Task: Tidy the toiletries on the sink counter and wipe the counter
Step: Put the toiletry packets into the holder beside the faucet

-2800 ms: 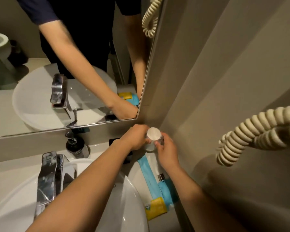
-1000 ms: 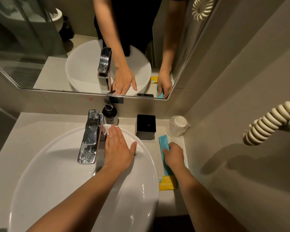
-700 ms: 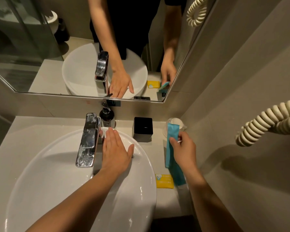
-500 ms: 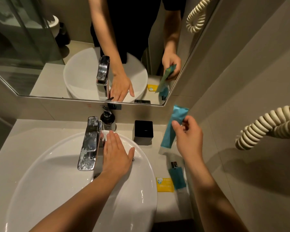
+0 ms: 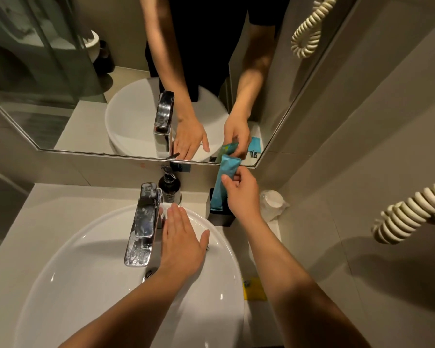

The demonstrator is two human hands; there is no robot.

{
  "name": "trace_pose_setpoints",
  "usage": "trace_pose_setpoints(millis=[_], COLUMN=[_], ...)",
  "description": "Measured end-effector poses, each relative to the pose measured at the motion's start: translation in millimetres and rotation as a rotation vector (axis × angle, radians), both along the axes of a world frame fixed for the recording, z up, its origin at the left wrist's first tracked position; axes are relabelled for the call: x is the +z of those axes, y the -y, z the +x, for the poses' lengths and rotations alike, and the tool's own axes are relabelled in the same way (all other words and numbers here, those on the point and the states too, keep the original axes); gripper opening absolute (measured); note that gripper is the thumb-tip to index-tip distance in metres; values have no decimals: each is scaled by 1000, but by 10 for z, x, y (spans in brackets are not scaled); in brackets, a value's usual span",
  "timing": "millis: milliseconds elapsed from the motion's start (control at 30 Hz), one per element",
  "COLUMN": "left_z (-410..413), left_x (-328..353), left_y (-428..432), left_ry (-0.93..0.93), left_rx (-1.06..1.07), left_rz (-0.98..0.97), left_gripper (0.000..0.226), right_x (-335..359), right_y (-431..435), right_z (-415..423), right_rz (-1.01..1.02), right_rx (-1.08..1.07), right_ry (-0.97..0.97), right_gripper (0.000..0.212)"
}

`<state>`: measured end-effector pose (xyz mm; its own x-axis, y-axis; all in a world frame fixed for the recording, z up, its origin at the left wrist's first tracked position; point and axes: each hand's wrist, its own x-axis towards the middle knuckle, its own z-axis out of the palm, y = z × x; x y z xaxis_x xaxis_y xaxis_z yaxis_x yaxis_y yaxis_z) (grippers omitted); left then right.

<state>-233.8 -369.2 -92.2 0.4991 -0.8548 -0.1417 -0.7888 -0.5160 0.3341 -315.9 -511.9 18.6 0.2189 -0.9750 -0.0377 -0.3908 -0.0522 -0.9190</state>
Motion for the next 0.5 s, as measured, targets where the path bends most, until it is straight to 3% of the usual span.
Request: trace_pose_setpoints(millis=[267, 500], left_z=[11, 86], left_x=[7, 29], left_y=[21, 38], left_ry=[18, 27], left_rx=[10, 11], left_rz=[1, 22], left_gripper=[95, 94], right_x=[-326, -392], right_y=[98, 68], right_z=[95, 37], right_rz=[133, 134], right_rx=[-28, -60], right_ry=[-39, -27], right_gripper=[11, 34])
